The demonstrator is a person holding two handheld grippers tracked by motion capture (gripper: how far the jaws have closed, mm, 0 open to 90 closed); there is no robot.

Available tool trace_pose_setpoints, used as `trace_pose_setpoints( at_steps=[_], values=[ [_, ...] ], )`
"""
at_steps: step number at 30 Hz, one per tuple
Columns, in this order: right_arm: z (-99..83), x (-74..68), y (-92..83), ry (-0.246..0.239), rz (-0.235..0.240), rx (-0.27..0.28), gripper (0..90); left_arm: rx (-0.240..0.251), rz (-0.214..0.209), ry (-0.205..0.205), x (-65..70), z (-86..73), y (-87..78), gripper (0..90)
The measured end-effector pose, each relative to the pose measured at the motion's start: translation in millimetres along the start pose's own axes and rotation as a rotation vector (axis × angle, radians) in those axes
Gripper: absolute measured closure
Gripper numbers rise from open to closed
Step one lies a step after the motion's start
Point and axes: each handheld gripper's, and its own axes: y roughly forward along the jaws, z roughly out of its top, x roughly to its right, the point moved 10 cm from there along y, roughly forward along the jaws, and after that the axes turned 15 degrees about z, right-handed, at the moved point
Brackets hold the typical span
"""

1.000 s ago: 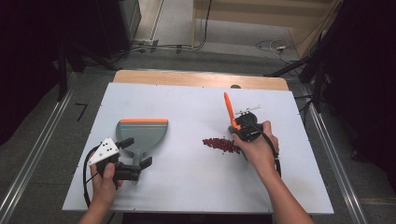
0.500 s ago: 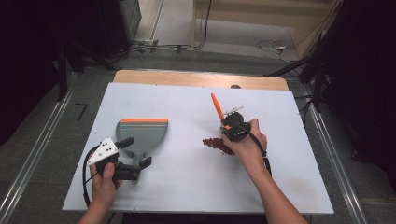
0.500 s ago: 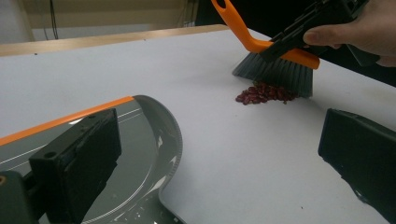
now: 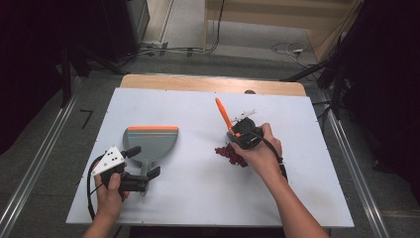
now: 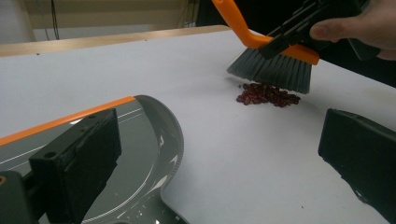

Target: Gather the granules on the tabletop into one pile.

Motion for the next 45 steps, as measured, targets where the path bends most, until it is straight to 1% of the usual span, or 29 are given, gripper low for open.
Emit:
trace_pose_setpoints(
  at_steps=[2, 4, 7, 8, 9, 10, 11, 12, 13, 14, 15, 17, 18, 19, 20, 22, 23, 24, 25, 28, 30, 33, 35, 37, 38, 39, 41, 43, 45],
  values=[
    [3.1, 0.6, -8.4, -0.016, 0.022, 0.015, 69.0, 0.001, 0.0, -0.003, -0.4, 0.1, -0.1, 0.0],
    [5.3, -2.0, -17.3, -0.072, 0.084, 0.02, 69.0, 0.0, 0.001, -0.002, -0.5, -0.1, -0.2, 0.0],
    [2.2, -13.5, -28.9, -0.193, 0.218, 0.008, 69.0, 0.0, 0.002, -0.003, -0.5, -0.2, -0.1, 0.0],
    [-5.2, -23.2, -35.4, -0.288, 0.306, -0.013, 69.0, 0.0, 0.002, -0.002, -0.4, -0.1, -0.1, 0.0],
    [-5.2, -23.2, -35.4, -0.288, 0.306, -0.013, 69.0, 0.0, 0.002, -0.001, -0.3, -0.2, 0.1, 0.0],
    [-15.2, -30.4, -38.1, -0.366, 0.376, -0.034, 69.0, -0.001, 0.001, 0.0, -0.1, -0.4, 0.3, 0.0],
    [-21.2, -33.8, -37.7, -0.39, 0.413, -0.05, 68.9, -0.001, 0.0, 0.0, 0.4, -0.5, 0.6, 0.0],
    [-21.2, -33.8, -37.7, -0.39, 0.413, -0.05, 68.9, -0.001, 0.0, 0.0, 0.9, -0.5, 0.9, 0.0],
    [-27.4, -36.0, -35.9, -0.397, 0.445, -0.069, 68.9, -0.003, -0.001, 0.0, 1.4, -0.6, 1.1, 0.0],
    [-32.9, -37.5, -32.7, -0.415, 0.468, -0.083, 69.0, -0.002, -0.002, 0.001, 1.9, -0.5, 1.4, 0.0],
    [-38.1, -37.4, -28.3, -0.441, 0.476, -0.096, 68.9, -0.003, -0.001, 0.004, 2.1, -0.6, 1.6, 0.0],
    [-45.5, -34.6, -17.7, -0.479, 0.468, -0.118, 68.9, -0.006, -0.002, 0.006, 2.9, -0.9, 1.8, 0.0],
    [-46.1, -33.5, -11.4, -0.503, 0.477, -0.109, 68.9, -0.005, -0.003, 0.006, 3.2, -1.0, 2.0, 0.0],
    [-46.1, -33.5, -11.4, -0.503, 0.477, -0.109, 68.9, -0.006, -0.003, 0.006, 3.3, -1.1, 2.1, 0.0],
    [-43.7, -33.6, -11.0, -0.497, 0.486, -0.094, 68.9, -0.005, -0.002, 0.005, 3.3, -1.3, 2.4, 0.0],
    [-37.5, -30.6, -7.1, -0.523, 0.468, -0.073, 69.0, -0.008, -0.001, 0.003, 2.8, -1.8, 2.6, 0.0],
    [-35.2, -29.5, -4.6, -0.532, 0.458, -0.071, 69.0, -0.008, -0.002, 0.005, 2.5, -1.9, 2.8, 0.0],
    [-33.2, -29.0, -2.6, -0.537, 0.459, -0.074, 68.9, -0.009, -0.001, 0.004, 2.3, -2.1, 2.9, 0.0],
    [-30.8, -29.1, -1.1, -0.533, 0.457, -0.071, 69.0, -0.009, -0.001, 0.003, 2.1, -2.2, 2.7, 0.0],
    [-25.2, -29.3, 2.0, -0.542, 0.448, -0.074, 68.9, -0.009, 0.001, 0.004, 1.0, -2.2, 1.7, 0.0],
    [-22.6, -31.4, 1.8, -0.547, 0.457, -0.071, 69.0, -0.007, 0.001, 0.003, -0.1, -1.9, 1.0, 0.0],
    [-18.0, -36.9, -2.6, -0.527, 0.467, -0.055, 68.9, -0.003, 0.001, -0.002, -0.8, -1.4, 0.6, 0.0],
    [-14.0, -43.2, -6.2, -0.474, 0.472, -0.046, 68.9, -0.003, 0.001, -0.002, -0.6, -1.5, 0.8, 0.0],
    [-9.8, -52.1, -7.9, -0.395, 0.468, -0.039, 68.9, -0.005, 0.001, 0.003, 0.1, -1.7, 1.2, 0.0],
    [-6.1, -56.4, -7.0, -0.346, 0.46, -0.027, 68.9, -0.005, -0.001, 0.005, 0.9, -1.6, 1.5, 0.0],
    [-2.5, -60.6, -5.4, -0.286, 0.453, -0.014, 68.9, -0.006, -0.002, 0.004, 1.6, -1.6, 1.8, 0.0],
    [6.1, -67.3, 2.3, -0.191, 0.433, 0.024, 68.9, -0.007, -0.003, 0.008, 2.5, -1.7, 2.0, 0.0],
    [12.0, -69.9, 13.3, -0.104, 0.417, 0.028, 68.9, -0.007, -0.003, 0.009, 2.9, -1.5, 1.6, 0.0],
    [16.1, -67.8, 24.9, -0.014, 0.406, 0.022, 68.9, -0.006, -0.002, 0.008, 2.3, -1.5, 1.1, 0.0]
  ],
)
